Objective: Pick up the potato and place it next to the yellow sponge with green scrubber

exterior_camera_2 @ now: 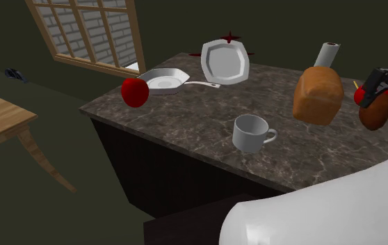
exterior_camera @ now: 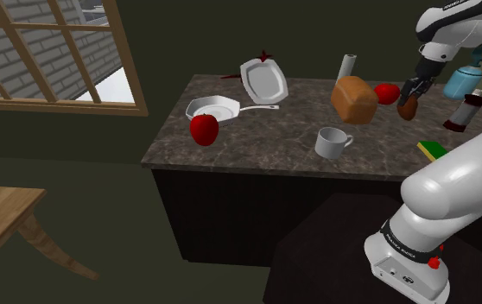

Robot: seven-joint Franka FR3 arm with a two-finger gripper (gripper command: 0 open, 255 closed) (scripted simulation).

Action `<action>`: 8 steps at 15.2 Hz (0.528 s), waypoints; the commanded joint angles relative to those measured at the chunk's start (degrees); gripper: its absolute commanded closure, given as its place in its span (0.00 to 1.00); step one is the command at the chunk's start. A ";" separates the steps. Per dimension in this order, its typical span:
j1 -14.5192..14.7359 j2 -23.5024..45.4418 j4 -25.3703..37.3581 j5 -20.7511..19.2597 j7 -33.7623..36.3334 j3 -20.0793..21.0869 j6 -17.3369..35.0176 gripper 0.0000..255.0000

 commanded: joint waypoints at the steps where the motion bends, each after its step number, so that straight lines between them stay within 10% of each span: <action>1: -0.48 2.69 2.77 1.30 -3.55 -2.14 -0.59 1.00; 8: -0.48 4.82 -0.97 2.63 -4.91 -2.87 4.78 1.00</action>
